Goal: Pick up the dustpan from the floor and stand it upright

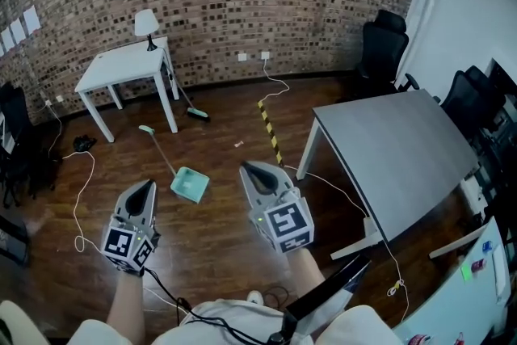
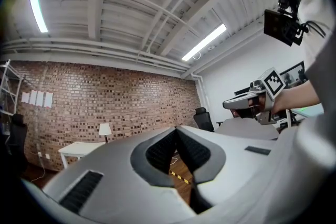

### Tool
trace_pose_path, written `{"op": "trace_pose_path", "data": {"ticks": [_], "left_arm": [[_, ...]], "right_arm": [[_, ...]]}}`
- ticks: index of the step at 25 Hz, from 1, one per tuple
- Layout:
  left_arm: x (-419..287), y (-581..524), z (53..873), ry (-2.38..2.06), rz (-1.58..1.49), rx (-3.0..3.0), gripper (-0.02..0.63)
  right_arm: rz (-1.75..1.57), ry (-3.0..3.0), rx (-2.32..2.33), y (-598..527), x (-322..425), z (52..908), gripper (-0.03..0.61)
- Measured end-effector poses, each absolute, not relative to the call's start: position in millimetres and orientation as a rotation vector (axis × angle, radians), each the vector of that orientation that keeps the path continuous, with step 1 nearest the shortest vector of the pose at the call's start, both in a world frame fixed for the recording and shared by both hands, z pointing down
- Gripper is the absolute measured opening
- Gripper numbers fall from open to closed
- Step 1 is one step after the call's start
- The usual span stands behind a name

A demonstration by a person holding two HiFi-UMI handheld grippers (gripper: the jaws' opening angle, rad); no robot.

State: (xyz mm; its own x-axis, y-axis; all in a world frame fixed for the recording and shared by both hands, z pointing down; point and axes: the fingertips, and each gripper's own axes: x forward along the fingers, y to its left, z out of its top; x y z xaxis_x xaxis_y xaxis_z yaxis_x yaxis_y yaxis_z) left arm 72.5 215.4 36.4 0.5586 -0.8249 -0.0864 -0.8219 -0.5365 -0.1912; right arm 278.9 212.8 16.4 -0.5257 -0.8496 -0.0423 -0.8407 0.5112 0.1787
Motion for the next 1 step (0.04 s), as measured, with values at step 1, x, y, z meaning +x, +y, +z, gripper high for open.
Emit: {"op": "trace_pose_path", "data": {"ticks": [1], "left_arm": [[72.2, 213.3, 32.9, 1.383, -0.015, -2.579, -0.009]], "right_arm": [[-0.281, -2.69, 1.499, 210.5, 277.4, 12.1, -0.006]]}}
